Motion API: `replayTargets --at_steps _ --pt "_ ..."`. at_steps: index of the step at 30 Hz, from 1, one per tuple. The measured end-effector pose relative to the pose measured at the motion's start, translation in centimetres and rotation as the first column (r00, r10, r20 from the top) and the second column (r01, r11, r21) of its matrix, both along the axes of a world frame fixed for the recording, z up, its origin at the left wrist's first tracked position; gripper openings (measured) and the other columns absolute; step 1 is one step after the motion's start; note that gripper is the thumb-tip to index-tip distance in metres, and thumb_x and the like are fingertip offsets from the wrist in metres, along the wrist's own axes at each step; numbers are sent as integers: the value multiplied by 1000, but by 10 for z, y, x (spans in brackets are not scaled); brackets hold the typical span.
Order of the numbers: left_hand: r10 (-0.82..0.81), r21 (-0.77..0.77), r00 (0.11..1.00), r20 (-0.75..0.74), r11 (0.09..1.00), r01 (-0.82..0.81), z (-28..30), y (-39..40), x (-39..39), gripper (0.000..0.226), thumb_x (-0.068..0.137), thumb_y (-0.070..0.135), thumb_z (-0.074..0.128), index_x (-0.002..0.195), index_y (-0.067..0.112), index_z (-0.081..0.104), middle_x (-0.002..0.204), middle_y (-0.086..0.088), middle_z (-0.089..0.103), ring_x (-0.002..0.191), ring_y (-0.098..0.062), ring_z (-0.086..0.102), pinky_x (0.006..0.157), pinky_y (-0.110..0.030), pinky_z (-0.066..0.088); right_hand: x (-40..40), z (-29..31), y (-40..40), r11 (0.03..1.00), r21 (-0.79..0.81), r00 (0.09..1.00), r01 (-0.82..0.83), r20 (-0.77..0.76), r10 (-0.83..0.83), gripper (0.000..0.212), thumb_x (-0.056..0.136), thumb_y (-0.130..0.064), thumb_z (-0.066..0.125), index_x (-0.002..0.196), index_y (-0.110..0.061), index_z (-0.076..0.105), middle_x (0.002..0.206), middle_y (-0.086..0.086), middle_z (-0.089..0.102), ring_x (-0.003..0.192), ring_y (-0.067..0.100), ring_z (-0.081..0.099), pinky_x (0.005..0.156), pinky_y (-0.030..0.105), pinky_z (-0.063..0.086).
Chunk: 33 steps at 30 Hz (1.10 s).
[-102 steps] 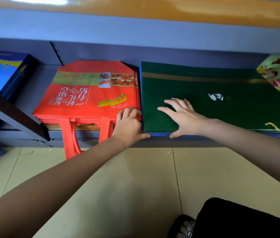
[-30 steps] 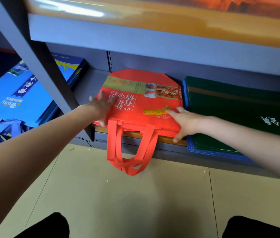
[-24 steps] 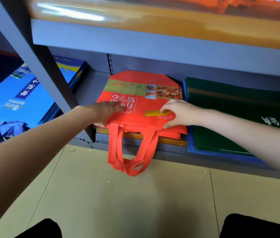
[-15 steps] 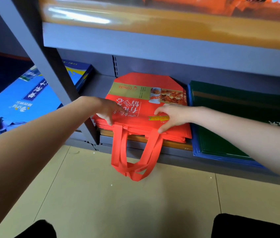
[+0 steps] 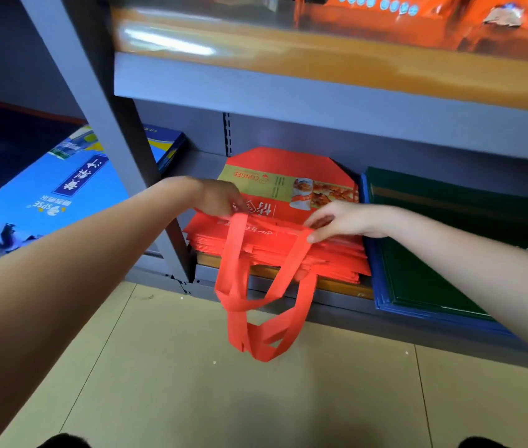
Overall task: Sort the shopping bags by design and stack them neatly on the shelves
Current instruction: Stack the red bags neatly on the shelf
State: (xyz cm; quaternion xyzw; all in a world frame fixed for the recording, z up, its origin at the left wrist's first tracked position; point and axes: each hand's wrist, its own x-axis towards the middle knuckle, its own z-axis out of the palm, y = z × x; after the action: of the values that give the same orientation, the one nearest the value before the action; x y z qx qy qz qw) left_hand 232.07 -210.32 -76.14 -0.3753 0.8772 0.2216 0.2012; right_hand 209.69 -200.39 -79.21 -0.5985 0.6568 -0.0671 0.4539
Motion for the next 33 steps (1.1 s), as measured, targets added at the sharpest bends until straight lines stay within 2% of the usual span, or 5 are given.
replayTargets --at_steps 6,12,21,26,33 --pt "81 -283 961 -265 946 -158 15 -2 -1 38 92 3 43 125 14 59 113 -12 64 103 -27 60 84 -27 44 -9 13 5 928 -373 983 16 -165 -84 31 80 -41 69 83 -10 69 79 3 65 80 18 57 75 31 43" --pt "146 29 938 -313 989 -144 22 7 -2 29 83 18 56 112 20 62 108 -6 64 102 -22 58 88 -28 43 4 23 -1 757 -644 807 -113 -504 -308 27 93 -35 53 87 -12 63 83 11 61 90 34 59 70 34 43" --pt "79 -699 917 -390 623 -351 14 -1 -11 21 99 16 40 112 12 56 87 -17 63 84 -34 61 62 -30 33 0 57 -1 391 -849 627 -355 -526 -574 34 92 -29 45 92 -8 71 80 16 69 70 38 65 57 38 51" --pt "-127 -627 977 170 751 207 -26 36 15 48 99 12 34 144 23 24 121 -11 59 109 -30 59 81 -35 46 14 9 41 740 -507 657 -443 -744 -116 37 97 -32 42 131 -19 50 125 4 53 119 26 45 85 43 48" --pt "-127 -77 991 -36 989 124 -39 15 19 73 79 29 73 141 21 37 144 0 40 129 -20 41 104 -25 32 4 -17 49 885 -288 819 -366 -551 160 62 86 -51 54 138 -22 39 143 -1 27 128 23 27 109 42 27"
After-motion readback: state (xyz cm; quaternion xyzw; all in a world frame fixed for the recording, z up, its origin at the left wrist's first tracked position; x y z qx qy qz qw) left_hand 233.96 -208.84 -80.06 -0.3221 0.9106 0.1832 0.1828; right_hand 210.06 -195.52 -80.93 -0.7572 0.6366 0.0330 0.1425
